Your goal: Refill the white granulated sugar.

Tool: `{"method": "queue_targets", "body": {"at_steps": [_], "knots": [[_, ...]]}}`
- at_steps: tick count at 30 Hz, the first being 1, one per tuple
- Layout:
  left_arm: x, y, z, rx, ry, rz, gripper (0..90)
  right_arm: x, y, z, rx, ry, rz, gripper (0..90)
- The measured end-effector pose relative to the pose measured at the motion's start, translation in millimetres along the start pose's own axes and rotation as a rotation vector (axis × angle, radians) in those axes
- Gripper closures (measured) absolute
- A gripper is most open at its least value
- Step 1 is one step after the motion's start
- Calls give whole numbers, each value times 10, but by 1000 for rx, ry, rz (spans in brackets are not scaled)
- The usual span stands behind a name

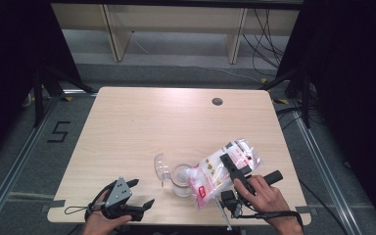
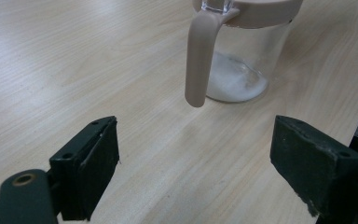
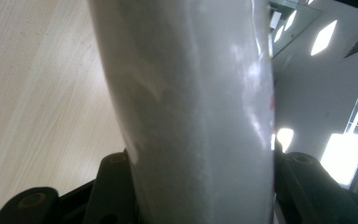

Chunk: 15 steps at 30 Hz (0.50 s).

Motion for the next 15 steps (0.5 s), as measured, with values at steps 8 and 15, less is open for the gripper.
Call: {"method": "queue_targets", "body": {"at_steps": [8,15], "knots": [[3,-7,-10,-27,2,6,153,-12,15,-23,23,9,-2,570],[2,4,-9,-9,4,5,153,-13,36,24,55,-7,6,574]]}}
Point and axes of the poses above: each handheld gripper's, and its own axes: x roughly forward along the jaws, z roughly out of its top, y roughly to its left, the point moved 10 cm from there along x, roughly forward along the jaws, and after that the axes turned 7 degrees about -x, right-handed, at the moved point
